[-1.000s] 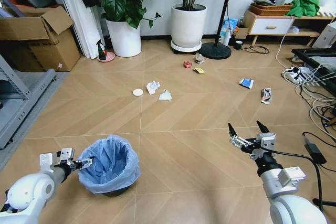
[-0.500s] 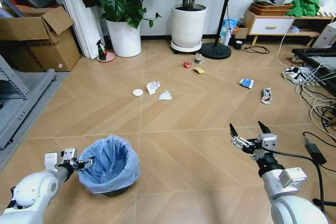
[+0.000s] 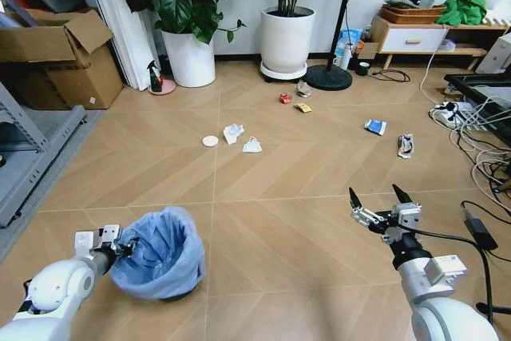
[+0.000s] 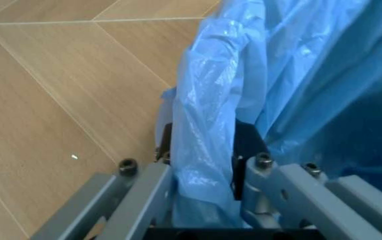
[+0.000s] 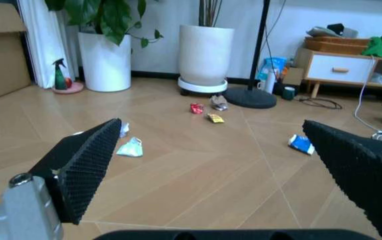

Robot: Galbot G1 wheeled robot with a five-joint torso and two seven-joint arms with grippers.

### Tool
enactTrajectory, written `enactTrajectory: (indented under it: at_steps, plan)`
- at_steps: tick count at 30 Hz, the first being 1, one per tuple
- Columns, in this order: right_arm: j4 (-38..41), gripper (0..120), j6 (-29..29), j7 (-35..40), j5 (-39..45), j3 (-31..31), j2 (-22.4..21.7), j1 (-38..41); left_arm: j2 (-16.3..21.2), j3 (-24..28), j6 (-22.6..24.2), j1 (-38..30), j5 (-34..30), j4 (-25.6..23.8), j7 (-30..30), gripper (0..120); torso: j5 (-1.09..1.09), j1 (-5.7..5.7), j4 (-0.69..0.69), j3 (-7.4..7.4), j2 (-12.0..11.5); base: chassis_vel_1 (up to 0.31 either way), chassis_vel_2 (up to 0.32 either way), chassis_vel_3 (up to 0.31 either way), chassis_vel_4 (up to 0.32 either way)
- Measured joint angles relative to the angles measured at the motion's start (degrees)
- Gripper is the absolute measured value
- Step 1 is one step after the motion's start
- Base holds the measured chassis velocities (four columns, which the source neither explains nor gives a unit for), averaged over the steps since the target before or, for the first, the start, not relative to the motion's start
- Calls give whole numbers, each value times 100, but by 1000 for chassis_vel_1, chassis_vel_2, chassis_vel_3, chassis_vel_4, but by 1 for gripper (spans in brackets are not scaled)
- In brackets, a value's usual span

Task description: Pick up the trash bin and place the garbage on the floor into it.

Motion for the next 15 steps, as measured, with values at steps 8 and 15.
enactTrajectory:
  at_steps: [8,15]
  plan:
    - [-9,100,-17,9,-16,-37,-2,13,23,-129,6,151,-6,-138,31,0,-13,1,-4,1,0,0,0,0,0]
    - [17,100,-114,81,28,-21,-28,28,-4,-397,34,347,-85,-418,13,0,-6,1,-1,2,-1,0,0,0,0]
